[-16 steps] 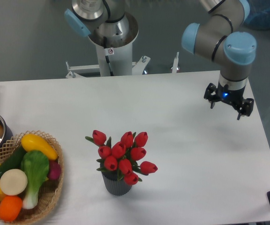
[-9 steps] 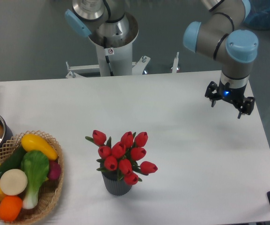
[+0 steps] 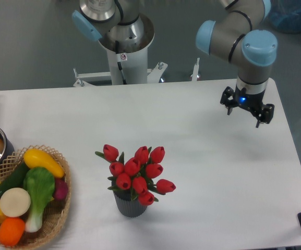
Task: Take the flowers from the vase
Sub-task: 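Move the open gripper from its start pose toward the red tulip bouquet, then lower the open gripper onto the tulip stems above the vase rim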
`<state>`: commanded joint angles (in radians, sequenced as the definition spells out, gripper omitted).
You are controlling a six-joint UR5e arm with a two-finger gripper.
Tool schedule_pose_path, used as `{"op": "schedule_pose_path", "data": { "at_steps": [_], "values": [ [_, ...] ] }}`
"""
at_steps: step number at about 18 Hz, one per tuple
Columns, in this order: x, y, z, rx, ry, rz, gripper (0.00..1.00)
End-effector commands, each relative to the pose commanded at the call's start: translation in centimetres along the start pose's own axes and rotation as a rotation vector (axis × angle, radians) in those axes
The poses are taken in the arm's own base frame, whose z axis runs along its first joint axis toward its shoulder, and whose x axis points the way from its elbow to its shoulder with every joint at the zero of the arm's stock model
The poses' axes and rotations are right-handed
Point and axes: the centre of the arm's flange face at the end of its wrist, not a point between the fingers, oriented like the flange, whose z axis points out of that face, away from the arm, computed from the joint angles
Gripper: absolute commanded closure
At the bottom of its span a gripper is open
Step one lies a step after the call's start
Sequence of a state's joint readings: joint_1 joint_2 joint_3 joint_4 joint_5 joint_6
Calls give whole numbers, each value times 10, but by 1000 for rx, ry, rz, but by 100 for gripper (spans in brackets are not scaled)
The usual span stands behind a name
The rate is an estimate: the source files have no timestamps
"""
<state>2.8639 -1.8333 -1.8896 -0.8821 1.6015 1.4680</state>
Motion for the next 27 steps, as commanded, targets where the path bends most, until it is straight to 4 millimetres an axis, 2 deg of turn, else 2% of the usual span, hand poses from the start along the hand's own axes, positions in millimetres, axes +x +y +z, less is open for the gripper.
{"op": "schedule_pose_path", "data": {
  "at_steps": [1,3,5,8,11,13,17,19,24,27],
  "values": [
    [6,5,1,0,8,-3,0],
    [20,6,-8,2,-1,0,0],
    [23,0,-27,9,-36,2,0],
    [32,-21,-30,81,-31,21,0],
    [38,-40,-28,264,4,24,0],
    [37,-48,-28,373,23,20,0],
    [34,-49,-31,386,20,5,0],
    [30,-54,-39,400,5,15,0],
    [32,-101,-44,441,15,91,0],
    [28,-114,-60,505,18,40,0]
  ]
}}
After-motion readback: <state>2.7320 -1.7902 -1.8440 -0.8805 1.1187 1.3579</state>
